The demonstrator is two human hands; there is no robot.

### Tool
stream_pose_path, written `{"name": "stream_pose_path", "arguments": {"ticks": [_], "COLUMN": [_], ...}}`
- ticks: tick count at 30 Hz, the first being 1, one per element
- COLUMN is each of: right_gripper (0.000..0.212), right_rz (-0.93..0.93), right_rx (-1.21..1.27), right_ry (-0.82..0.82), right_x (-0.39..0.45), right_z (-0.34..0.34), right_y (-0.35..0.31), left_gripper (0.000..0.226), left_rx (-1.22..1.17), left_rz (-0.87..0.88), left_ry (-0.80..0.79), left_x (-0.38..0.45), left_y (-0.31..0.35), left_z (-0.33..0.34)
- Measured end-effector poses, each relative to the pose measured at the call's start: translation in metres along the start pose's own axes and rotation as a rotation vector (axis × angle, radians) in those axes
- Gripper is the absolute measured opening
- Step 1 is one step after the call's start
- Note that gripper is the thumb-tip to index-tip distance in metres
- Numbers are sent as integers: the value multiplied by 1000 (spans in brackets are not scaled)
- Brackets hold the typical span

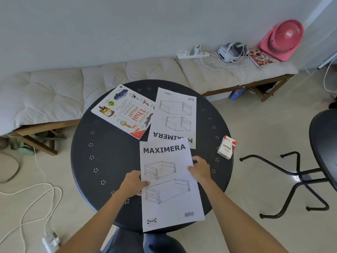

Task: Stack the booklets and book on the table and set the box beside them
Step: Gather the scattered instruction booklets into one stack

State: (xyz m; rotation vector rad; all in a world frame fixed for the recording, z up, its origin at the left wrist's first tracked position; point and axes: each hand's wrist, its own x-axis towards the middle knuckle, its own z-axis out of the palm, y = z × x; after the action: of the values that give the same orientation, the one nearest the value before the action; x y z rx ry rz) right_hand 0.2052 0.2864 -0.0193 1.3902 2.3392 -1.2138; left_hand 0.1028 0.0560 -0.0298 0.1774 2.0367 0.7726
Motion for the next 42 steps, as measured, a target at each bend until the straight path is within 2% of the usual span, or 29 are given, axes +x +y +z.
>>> {"name": "stream_pose_path", "arguments": {"ticks": [4,9,13,18,20,21,23,27,30,33,36,42], "right_gripper": [24,25,37,45,45,39,13,32,36,33,16,16], "right_rz": [-24,0,65,141,172,188,215,252,278,301,322,380], "right_rx": [-63,-115,-105,39,77,100,133,175,174,178,215,317], "right_ry": [20,32,48,114,113,107,99,129,144,133,119,82], "right_x": [-1,0,7,27,36,41,52,70,79,90,95,106], "right_z": [2,5,-4,-18,-20,-20,-20,-20,-20,-19,-18,-20], "right_y": [-1,2,-1,-19,-28,-33,-37,-43,-49,-49,-51,-57], "left_gripper": [32,35,37,22,18,18,23,31,19,22,23,24], "left_rx": [239,297,353,261,264,270,266,240,210,181,149,23], "left_rz": [-113,-150,-145,-8,53,77,115,146,126,108,83,116], "left_ry": [61,57,122,303,323,319,288,229,176,160,144,217], "left_x": [2,-1,7,29,39,44,54,74,85,96,106,117], "left_y": [0,1,10,51,69,77,90,105,111,117,121,141], "left_z": [2,3,-22,-63,-73,-77,-80,-78,-72,-68,-67,-67]}}
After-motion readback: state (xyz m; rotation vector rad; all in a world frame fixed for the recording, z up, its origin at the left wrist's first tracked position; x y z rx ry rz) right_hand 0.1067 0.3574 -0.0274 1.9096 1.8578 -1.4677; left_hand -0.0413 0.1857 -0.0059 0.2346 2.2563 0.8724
